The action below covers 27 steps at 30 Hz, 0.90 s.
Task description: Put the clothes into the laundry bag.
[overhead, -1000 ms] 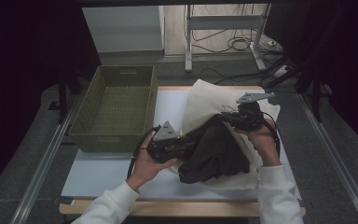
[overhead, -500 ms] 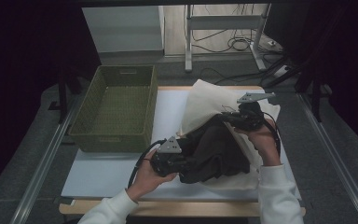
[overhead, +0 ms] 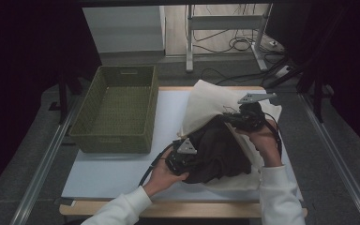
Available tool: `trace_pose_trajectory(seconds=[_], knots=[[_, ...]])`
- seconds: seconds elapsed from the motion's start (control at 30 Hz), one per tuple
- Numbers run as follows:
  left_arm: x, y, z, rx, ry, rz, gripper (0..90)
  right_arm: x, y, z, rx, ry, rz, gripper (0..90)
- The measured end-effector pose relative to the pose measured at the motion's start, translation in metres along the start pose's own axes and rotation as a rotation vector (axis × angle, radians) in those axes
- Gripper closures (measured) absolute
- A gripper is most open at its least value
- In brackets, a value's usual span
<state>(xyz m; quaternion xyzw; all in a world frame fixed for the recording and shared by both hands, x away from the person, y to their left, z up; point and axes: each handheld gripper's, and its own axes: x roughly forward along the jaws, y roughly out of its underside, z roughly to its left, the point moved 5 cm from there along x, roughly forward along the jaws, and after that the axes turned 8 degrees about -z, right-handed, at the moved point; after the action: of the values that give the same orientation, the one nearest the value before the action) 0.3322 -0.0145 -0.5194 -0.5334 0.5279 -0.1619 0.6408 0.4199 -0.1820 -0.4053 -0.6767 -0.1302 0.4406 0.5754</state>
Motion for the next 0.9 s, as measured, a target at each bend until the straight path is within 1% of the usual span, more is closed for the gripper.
trace_pose_trajectory(seconds=[0.17,0.23,0.33,0.37,0.4,0.43,0.5,0.7,0.8,0.87,0.9], knots=[[0.007,-0.002,0.005,-0.002,-0.018,0.004,89.8,0.000,0.000,0.002,-0.001,-0.008,0.004,87.0],[0.009,-0.004,0.006,-0.007,-0.024,-0.002,89.9,0.000,-0.001,0.003,-0.003,-0.010,0.004,87.0],[0.011,-0.008,0.007,-0.003,-0.031,-0.004,89.8,0.000,-0.001,0.003,-0.005,-0.012,0.005,87.0],[0.011,-0.009,0.007,0.007,-0.033,0.002,89.9,0.000,-0.001,0.003,-0.004,-0.013,0.006,87.0],[0.013,-0.010,0.007,-0.004,-0.035,-0.006,89.9,0.000,-0.001,0.003,-0.003,-0.014,0.007,87.0],[0.013,-0.011,0.008,0.003,-0.036,0.000,89.9,0.000,-0.001,0.004,-0.004,-0.015,0.008,87.0],[0.014,-0.013,0.010,-0.001,-0.041,-0.005,89.9,0.000,-0.001,0.004,-0.006,-0.017,0.011,87.0],[0.019,-0.019,0.017,-0.023,-0.070,-0.015,89.9,0.000,-0.002,0.007,-0.013,-0.029,0.013,87.0],[0.021,-0.022,0.020,-0.012,-0.088,-0.011,89.9,0.000,-0.002,0.008,-0.013,-0.032,0.016,87.0],[0.023,-0.024,0.021,-0.020,-0.097,-0.019,89.9,0.000,-0.001,0.008,-0.013,-0.032,0.017,87.0],[0.023,-0.025,0.023,-0.015,-0.103,-0.021,89.9,0.000,-0.001,0.008,-0.013,-0.032,0.017,87.0]])
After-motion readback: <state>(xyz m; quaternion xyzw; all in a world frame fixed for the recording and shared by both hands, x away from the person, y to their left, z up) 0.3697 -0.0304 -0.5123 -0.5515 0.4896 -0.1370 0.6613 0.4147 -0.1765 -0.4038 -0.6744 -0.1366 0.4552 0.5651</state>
